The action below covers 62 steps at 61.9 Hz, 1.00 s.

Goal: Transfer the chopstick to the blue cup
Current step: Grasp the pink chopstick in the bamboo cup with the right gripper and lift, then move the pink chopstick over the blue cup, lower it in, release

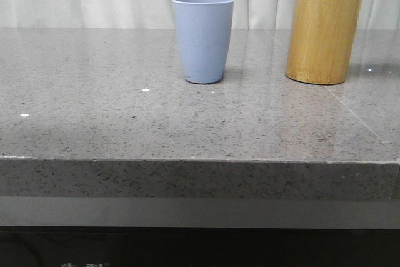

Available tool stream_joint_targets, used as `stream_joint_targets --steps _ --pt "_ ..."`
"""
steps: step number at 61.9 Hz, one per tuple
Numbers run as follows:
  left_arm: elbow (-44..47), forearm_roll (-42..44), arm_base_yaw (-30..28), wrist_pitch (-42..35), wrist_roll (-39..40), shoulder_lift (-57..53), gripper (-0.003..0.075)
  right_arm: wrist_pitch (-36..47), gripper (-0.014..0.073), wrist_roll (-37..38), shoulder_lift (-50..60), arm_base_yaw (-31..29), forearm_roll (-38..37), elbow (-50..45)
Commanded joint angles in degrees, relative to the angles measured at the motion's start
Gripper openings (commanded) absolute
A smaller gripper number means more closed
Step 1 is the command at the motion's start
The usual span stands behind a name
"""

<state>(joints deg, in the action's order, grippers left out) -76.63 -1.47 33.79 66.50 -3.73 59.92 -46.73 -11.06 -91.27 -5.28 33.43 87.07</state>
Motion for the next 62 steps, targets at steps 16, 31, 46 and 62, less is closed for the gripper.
stream_joint_targets --steps 16,31,46,62 --pt "-1.3 -0.7 0.4 -3.9 0.1 -0.8 0.0314 -7.3 -0.006 -6.6 2.6 -0.5 0.5 11.7" --pt "-1.3 -0.7 0.4 -4.0 0.1 -0.8 0.0314 -16.2 -0.006 -6.9 3.3 0.0 -4.3 24.5" --pt "-1.3 -0.7 0.4 -4.4 0.1 -0.8 0.0314 -15.7 -0.006 -6.9 7.4 4.6 -9.5 29.0" --pt "-1.3 -0.7 0.4 -5.7 0.1 -0.8 0.0314 -11.3 -0.006 -6.9 7.3 16.8 -9.4 29.0"
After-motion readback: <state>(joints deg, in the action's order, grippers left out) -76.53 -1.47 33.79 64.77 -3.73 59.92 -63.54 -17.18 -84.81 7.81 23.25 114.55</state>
